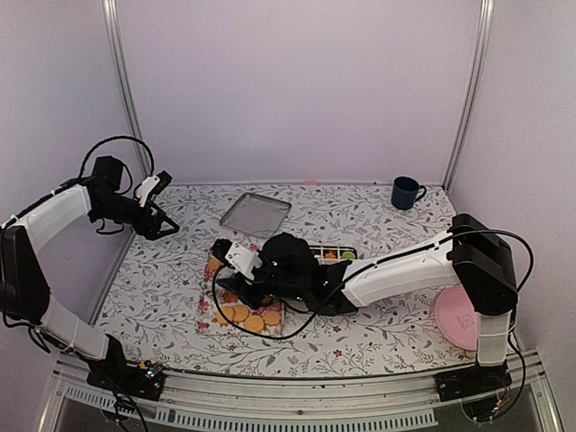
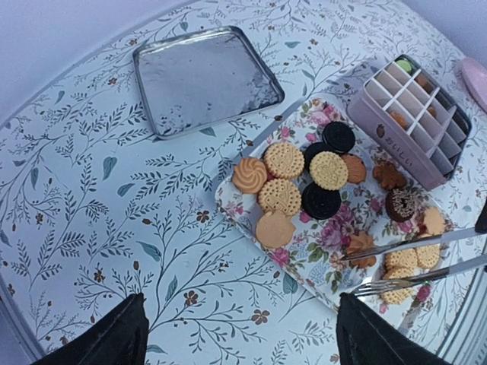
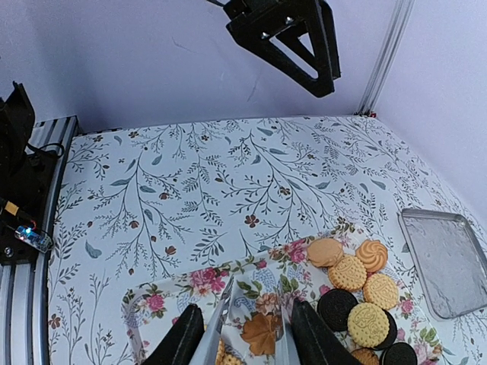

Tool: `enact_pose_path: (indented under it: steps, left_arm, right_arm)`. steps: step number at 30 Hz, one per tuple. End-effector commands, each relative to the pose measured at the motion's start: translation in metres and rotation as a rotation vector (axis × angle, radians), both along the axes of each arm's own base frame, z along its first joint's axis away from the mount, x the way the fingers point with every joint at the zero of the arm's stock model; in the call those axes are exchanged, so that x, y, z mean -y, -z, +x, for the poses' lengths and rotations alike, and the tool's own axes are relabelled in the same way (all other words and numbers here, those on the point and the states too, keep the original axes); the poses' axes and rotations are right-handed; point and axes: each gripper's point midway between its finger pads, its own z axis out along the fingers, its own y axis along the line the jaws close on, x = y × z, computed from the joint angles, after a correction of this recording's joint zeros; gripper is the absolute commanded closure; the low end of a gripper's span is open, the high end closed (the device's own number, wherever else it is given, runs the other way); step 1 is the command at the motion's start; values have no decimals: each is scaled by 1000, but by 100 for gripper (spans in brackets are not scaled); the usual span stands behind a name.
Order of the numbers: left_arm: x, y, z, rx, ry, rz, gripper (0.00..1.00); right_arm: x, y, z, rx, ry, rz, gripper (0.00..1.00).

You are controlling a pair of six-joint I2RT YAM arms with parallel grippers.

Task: Pack the cookies
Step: Pass from the right arm to the left

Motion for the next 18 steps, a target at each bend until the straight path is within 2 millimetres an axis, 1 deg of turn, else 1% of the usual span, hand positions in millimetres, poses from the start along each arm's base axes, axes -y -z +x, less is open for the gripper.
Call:
enact_pose_path:
  steps: [1,5,6,11,13,18]
  left_arm:
    - [-1,-5,1,16,-6,-20,14]
    - [-1,-6,1,21,-8,-16,15]
    - [-1,-7,1,23,-7,-18,15]
    - [1,-12,1,29,-2,-37,15]
    - [1,-13,1,27,0,-43,15]
    - [0,-11,-1,20,2,-44,15]
  right_arm:
    - [3,-29,1,46,24,24,61]
    - [-5,-41,5,81,23,41,61]
    - [-8,-48,6,98,22,49,61]
    - [-15,-56,10,135,22,53,61]
    - [-15,-55,11,134,21,51,61]
    - [-15,-39,10,110,21,24,61]
